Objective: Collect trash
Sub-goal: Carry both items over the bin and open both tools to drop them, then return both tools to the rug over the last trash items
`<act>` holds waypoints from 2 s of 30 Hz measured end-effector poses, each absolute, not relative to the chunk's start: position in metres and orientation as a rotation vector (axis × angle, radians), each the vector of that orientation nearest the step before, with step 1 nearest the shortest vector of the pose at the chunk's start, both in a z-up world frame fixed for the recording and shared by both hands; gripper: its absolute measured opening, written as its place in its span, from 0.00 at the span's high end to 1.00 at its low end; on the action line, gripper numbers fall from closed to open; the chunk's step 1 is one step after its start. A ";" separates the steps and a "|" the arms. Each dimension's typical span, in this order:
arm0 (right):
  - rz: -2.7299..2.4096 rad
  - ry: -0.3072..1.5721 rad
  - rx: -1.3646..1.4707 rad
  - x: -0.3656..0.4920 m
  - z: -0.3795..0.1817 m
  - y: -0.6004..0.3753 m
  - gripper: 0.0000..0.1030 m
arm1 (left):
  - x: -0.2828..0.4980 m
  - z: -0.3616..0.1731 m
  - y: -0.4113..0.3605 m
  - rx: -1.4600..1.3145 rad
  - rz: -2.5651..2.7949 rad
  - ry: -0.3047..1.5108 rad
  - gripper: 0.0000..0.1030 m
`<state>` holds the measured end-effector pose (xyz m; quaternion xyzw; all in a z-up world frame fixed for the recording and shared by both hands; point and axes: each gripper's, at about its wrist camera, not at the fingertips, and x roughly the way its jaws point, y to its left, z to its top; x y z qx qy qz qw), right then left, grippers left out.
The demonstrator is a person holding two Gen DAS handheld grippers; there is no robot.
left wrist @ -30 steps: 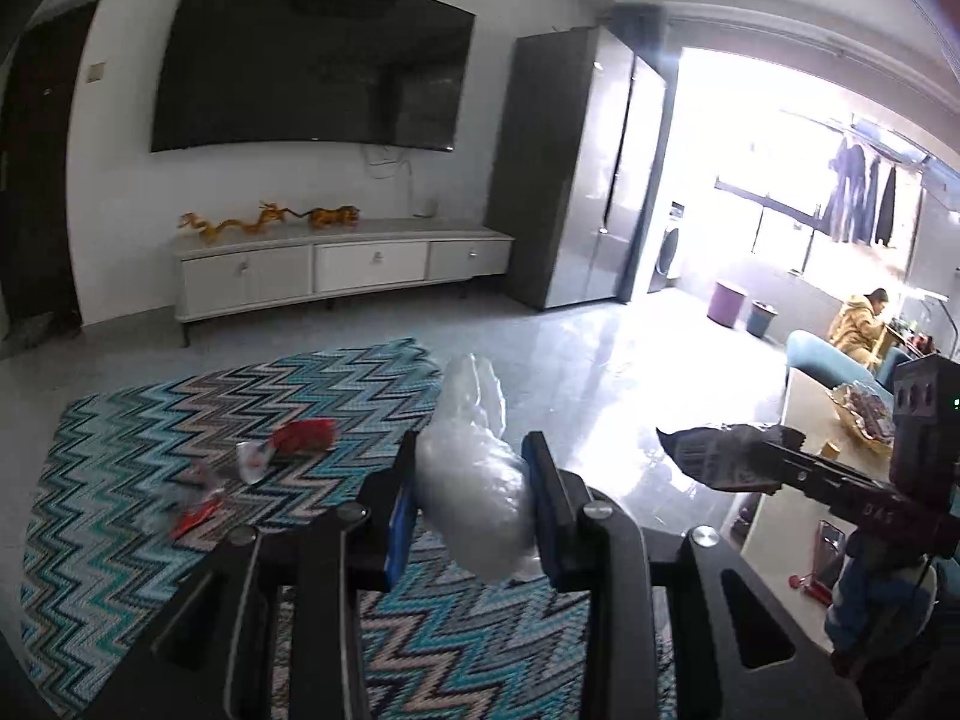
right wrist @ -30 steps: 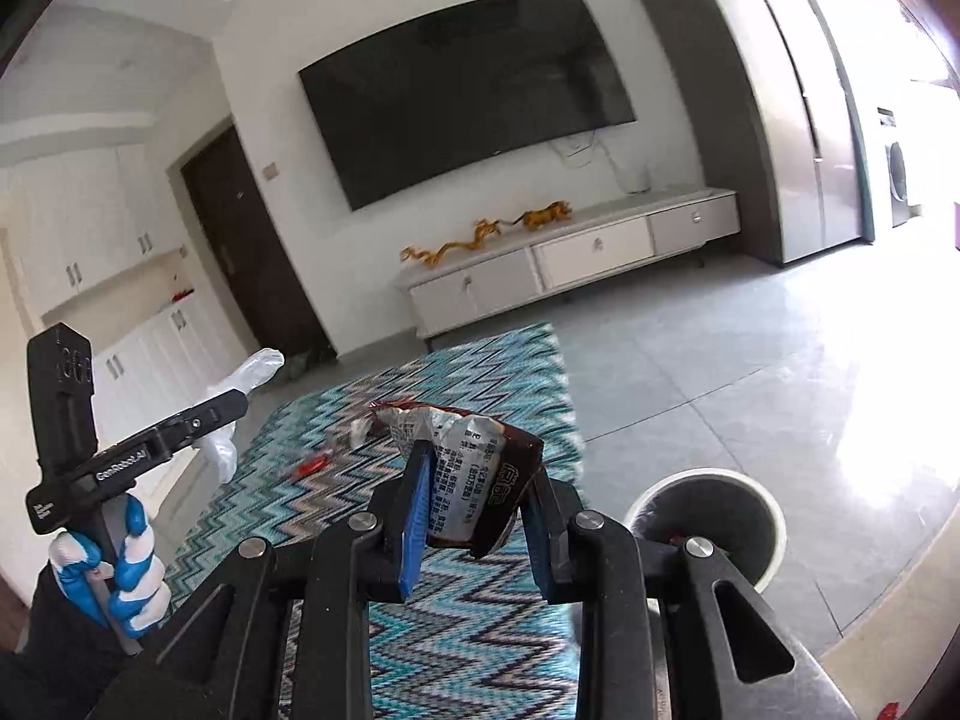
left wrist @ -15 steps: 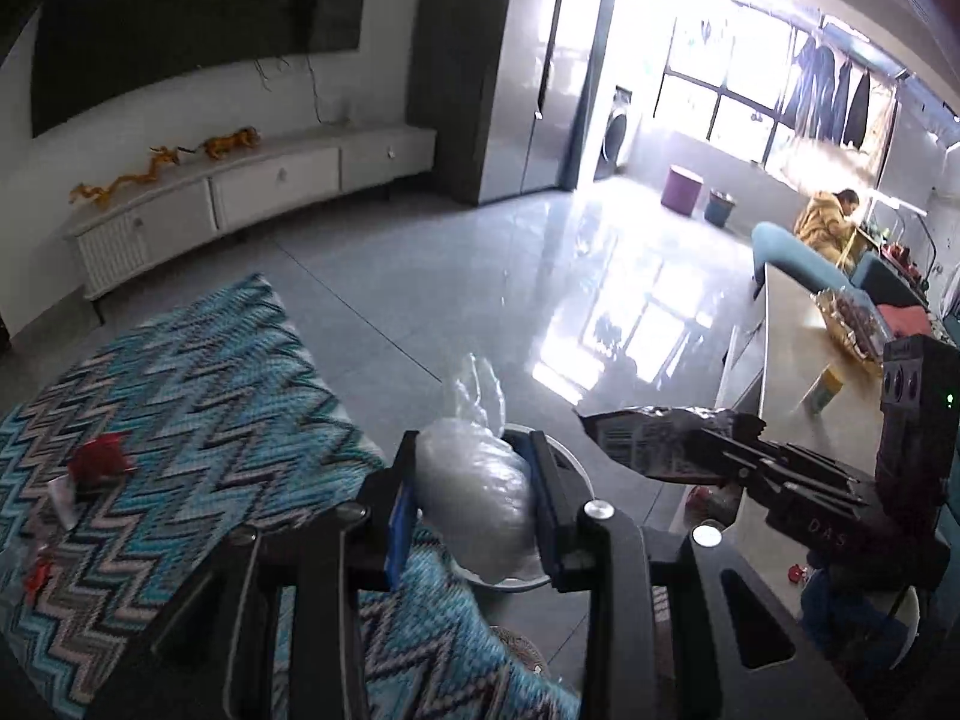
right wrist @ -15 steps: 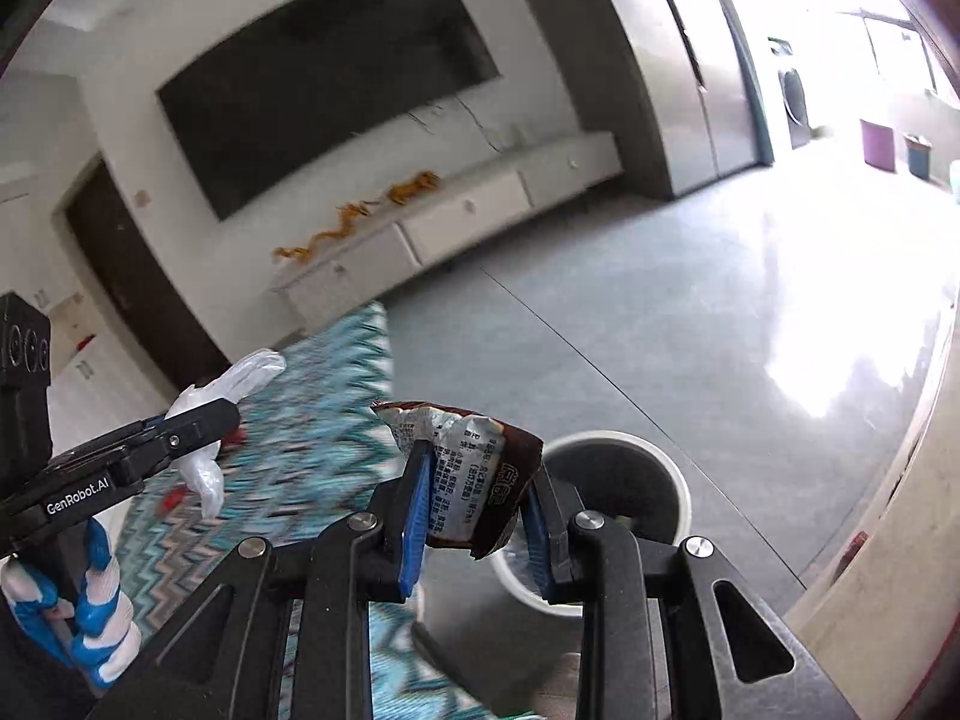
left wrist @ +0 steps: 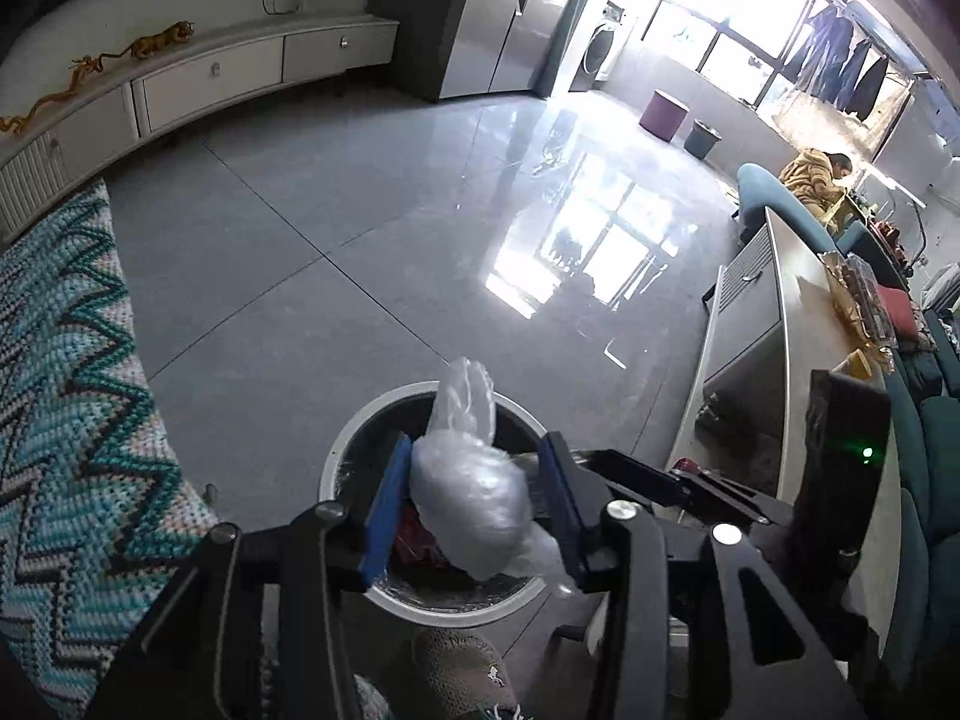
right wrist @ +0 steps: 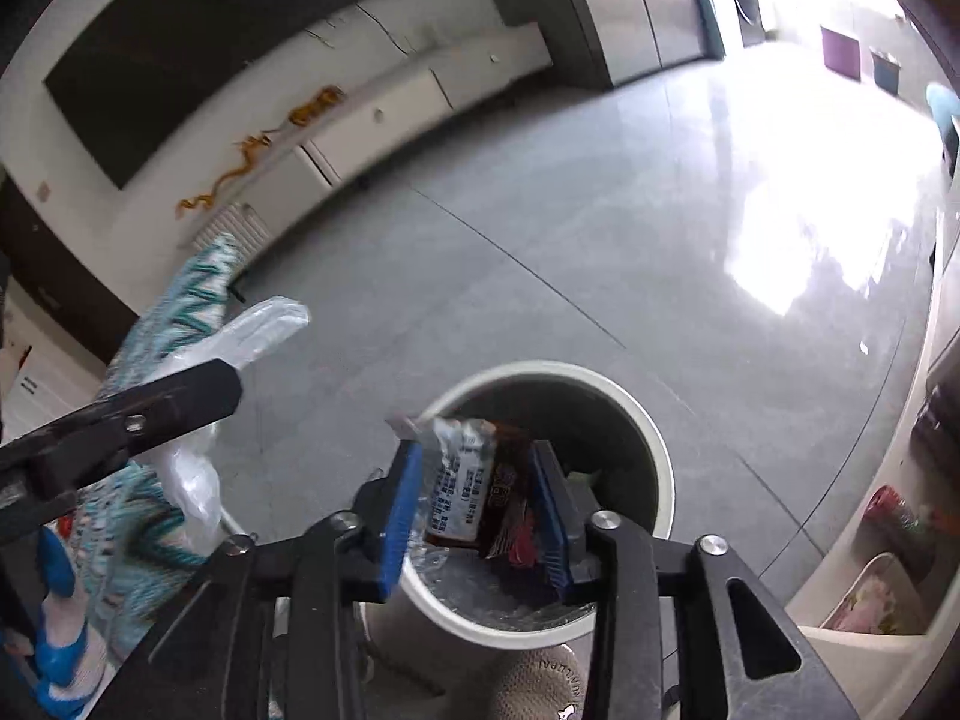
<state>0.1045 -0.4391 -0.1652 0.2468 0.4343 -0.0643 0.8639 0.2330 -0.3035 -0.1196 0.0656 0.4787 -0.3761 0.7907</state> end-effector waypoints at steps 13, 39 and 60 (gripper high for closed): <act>-0.151 0.889 0.549 0.091 -0.156 -0.444 0.49 | 0.214 -0.098 -0.295 0.203 -0.707 0.915 0.48; -0.066 0.704 0.403 0.015 -0.045 -0.363 0.42 | 0.125 -0.001 -0.182 0.212 -0.464 0.547 0.39; -0.005 0.618 0.270 -0.010 0.014 -0.297 0.29 | 0.077 0.048 -0.078 0.162 -0.296 0.370 0.27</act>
